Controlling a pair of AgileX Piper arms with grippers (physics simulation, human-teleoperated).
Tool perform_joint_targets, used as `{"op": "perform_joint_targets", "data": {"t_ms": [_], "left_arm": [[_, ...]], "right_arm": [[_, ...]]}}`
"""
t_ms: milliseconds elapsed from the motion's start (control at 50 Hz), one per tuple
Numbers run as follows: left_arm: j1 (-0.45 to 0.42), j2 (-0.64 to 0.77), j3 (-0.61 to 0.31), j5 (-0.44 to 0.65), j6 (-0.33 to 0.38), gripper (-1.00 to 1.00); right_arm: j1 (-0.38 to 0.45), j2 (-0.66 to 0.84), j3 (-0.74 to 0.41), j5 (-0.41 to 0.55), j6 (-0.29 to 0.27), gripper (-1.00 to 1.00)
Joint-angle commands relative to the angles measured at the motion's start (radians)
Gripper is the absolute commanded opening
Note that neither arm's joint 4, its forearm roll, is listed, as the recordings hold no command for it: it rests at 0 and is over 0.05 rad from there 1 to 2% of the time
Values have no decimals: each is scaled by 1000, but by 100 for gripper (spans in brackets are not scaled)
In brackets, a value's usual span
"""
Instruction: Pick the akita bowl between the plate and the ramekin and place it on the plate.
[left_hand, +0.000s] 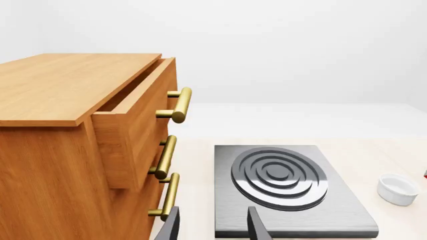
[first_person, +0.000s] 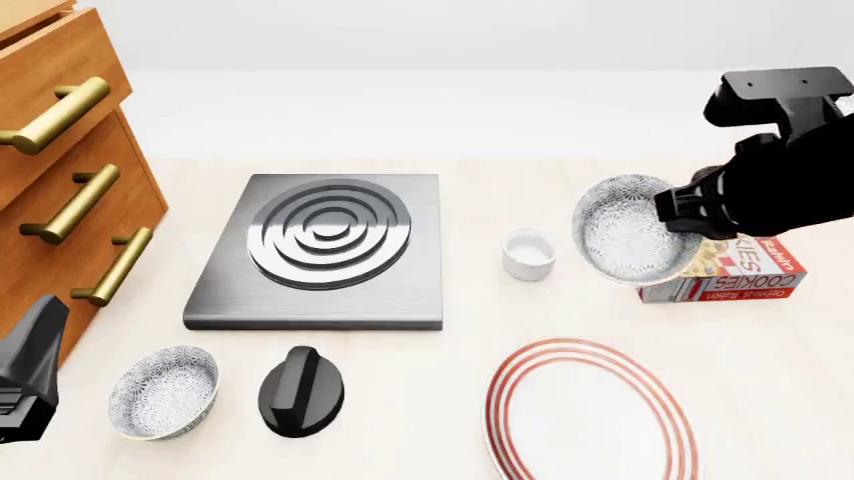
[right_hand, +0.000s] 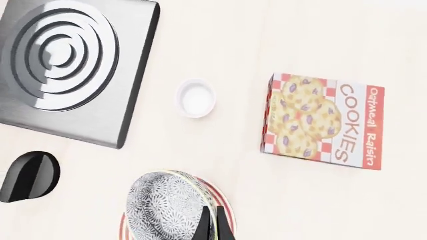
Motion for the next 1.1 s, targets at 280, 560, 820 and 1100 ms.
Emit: {"op": "perform_joint_targets", "data": {"t_ms": [280, 560, 820, 1100], "left_arm": [[0, 0, 0, 0, 0, 100], [0, 0, 0, 0, 0, 100], [0, 0, 0, 0, 0, 100], [0, 0, 0, 0, 0, 100]], "right_arm": [[81, -83, 68, 41, -88, -100], [127, -57, 155, 0, -108, -100], [110, -44, 221, -25, -143, -100], [162, 42, 288, -100, -114, -100]]}}
